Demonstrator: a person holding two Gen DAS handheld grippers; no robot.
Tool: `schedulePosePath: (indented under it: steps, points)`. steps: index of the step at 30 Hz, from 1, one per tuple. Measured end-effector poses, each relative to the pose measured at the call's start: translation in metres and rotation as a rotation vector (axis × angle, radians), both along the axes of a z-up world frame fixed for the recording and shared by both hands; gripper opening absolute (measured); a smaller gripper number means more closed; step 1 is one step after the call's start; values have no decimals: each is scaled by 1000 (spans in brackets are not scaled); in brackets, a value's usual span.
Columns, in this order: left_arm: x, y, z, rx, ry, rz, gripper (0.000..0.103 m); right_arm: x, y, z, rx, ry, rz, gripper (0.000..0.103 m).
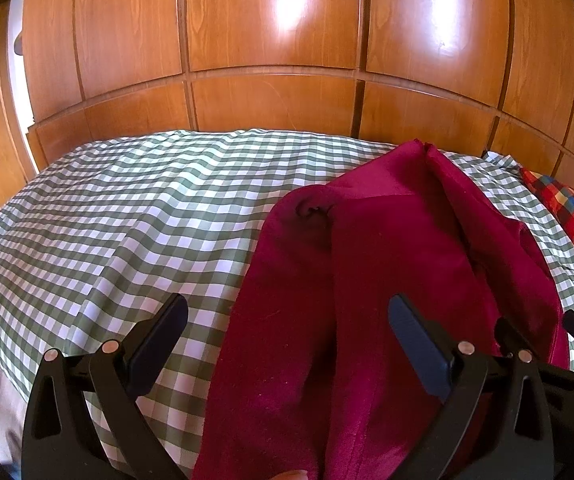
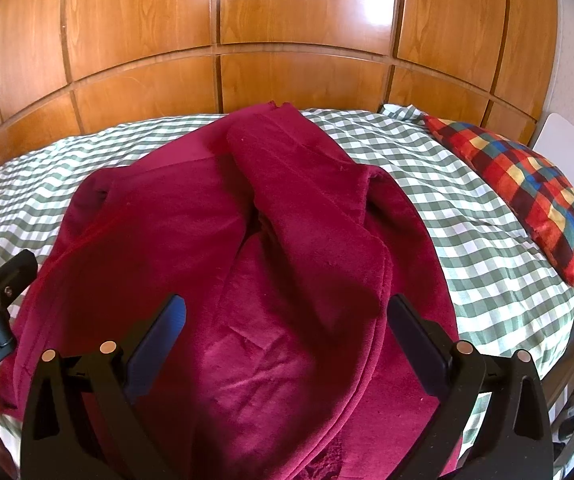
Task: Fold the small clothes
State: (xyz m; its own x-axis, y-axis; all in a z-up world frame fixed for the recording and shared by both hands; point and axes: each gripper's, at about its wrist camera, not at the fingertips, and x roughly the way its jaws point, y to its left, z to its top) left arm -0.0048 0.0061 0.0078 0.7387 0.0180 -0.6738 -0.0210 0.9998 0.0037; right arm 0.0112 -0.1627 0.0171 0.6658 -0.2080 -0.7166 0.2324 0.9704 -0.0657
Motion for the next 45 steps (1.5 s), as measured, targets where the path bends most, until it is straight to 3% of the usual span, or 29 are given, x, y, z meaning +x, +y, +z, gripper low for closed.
schedulePosePath:
  steps: [45]
  points:
    - [0, -8, -5, 15, 11, -54, 100, 1, -6, -6, -12, 17, -16, 100]
